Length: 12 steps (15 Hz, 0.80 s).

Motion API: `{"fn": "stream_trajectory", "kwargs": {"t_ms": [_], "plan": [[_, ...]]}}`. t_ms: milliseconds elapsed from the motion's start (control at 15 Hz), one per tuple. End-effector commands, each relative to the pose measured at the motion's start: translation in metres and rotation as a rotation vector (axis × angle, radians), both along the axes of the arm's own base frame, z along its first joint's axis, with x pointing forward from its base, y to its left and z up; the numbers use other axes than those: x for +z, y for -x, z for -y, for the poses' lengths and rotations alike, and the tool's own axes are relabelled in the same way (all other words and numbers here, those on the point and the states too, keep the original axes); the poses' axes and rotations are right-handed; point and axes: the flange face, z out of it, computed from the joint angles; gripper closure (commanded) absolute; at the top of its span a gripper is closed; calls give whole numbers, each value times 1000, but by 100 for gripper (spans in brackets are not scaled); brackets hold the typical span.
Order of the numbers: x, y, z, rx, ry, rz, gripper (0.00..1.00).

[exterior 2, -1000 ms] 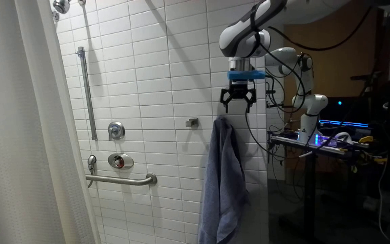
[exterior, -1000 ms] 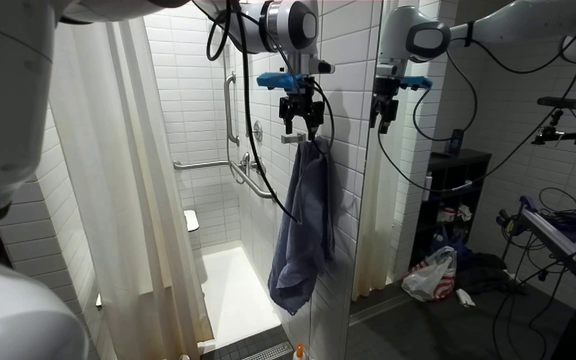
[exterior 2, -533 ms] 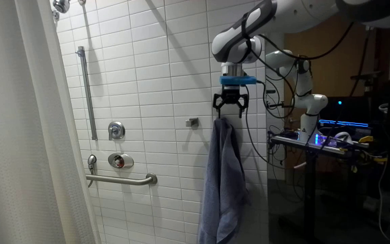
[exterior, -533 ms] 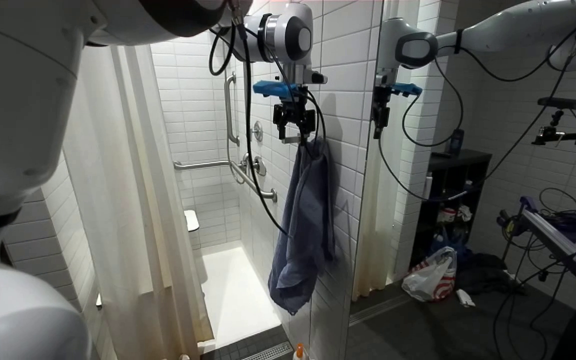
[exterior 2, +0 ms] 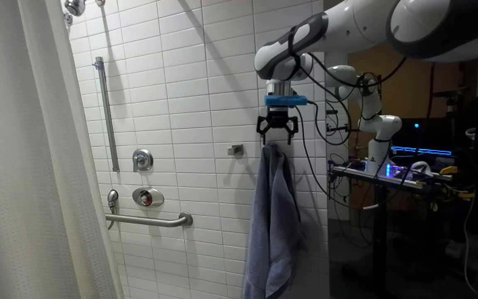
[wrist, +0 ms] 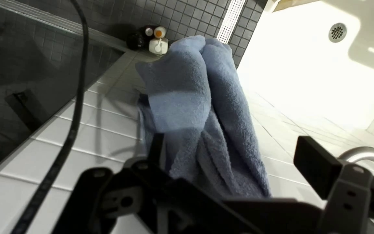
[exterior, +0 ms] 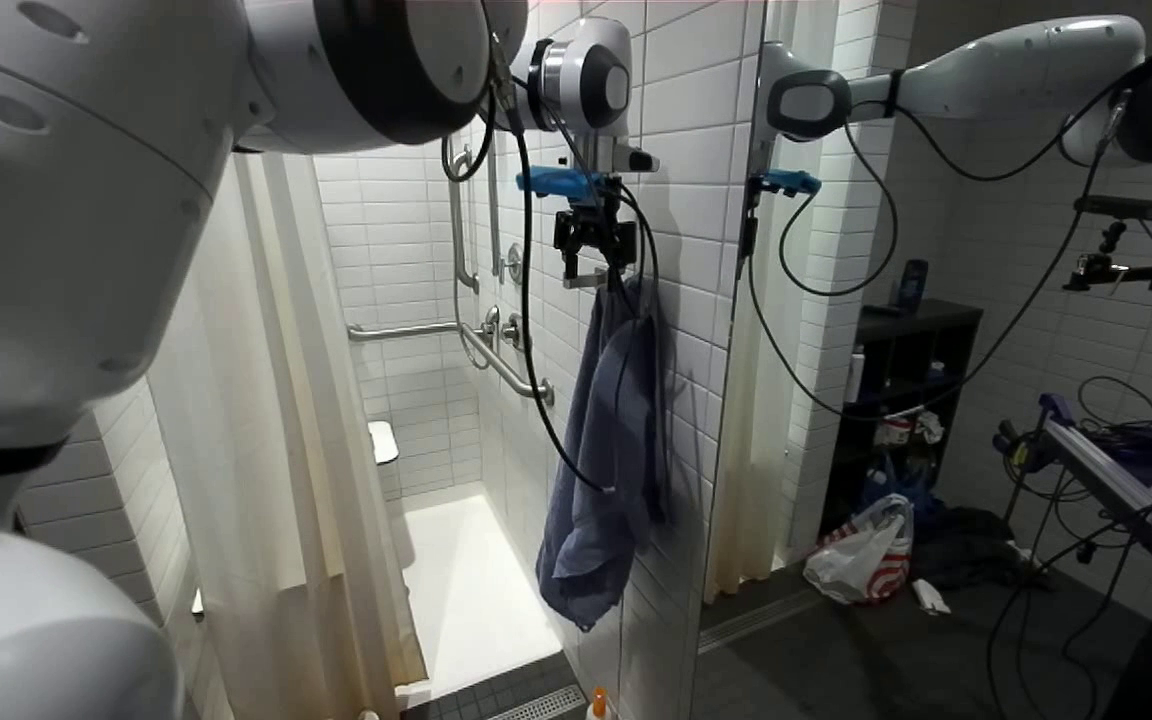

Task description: Move the towel to the left.

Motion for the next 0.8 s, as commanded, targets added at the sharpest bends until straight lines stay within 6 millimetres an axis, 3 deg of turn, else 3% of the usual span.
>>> {"fn": "stream_trajectory", "kwargs": {"t_ms": [0,733], "plan": [[5,-14,7,3,-33,6,0],[-8,-18,9,-9,-16,-4,0]]}}
